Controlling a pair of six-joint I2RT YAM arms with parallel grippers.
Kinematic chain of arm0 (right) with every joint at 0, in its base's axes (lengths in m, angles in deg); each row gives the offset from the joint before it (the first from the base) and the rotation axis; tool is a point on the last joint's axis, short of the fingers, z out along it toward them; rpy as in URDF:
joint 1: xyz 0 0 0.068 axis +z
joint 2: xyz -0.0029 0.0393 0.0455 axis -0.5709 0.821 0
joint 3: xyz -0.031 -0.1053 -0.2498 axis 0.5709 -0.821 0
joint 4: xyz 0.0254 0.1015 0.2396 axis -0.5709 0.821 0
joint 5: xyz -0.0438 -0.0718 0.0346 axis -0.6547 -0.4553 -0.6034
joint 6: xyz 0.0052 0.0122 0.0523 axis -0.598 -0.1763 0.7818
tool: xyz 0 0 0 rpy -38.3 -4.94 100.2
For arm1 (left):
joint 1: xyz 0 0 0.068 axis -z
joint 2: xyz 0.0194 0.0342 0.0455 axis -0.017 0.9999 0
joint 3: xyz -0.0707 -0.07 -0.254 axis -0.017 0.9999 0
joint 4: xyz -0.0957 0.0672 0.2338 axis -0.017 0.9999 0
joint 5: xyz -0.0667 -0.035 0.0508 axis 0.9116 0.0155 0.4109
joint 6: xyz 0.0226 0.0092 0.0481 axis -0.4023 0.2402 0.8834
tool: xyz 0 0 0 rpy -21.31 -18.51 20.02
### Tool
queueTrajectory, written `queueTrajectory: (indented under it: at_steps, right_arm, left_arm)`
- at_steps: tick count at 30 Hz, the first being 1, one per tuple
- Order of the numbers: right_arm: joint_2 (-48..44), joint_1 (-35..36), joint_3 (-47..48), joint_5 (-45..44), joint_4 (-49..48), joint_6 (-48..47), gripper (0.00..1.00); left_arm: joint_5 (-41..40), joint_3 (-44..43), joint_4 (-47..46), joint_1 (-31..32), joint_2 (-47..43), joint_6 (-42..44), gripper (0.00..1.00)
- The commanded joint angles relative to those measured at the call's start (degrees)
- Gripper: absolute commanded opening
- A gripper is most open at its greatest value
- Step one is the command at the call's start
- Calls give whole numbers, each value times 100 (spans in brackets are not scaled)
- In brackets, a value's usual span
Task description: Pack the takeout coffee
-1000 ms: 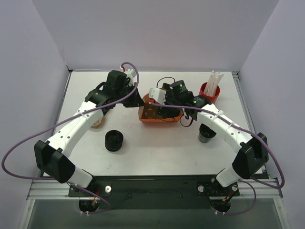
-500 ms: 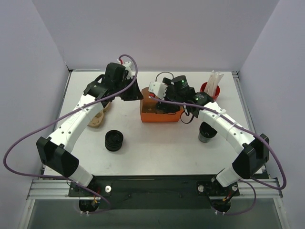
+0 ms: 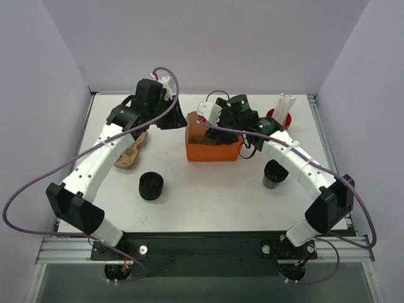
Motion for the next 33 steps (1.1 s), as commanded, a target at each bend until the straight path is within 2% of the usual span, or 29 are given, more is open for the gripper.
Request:
queueTrajectory:
  at_steps: [1, 7, 15, 33]
  right_arm:
    - [164, -33, 386, 185, -41, 257, 74]
    - [252, -68, 535, 71, -111, 327, 71]
    - [366, -103, 746, 18, -146, 416, 69]
    - [507, -130, 1326, -395, -330, 907, 66]
  left_arm:
    - [-291, -239, 59, -91, -158, 151, 41]
    - [-520, -221, 148, -223, -316, 177, 45]
    - [-713, -142, 218, -241, -466, 291, 55]
    - [-757, -169, 288, -241, -545, 388, 62]
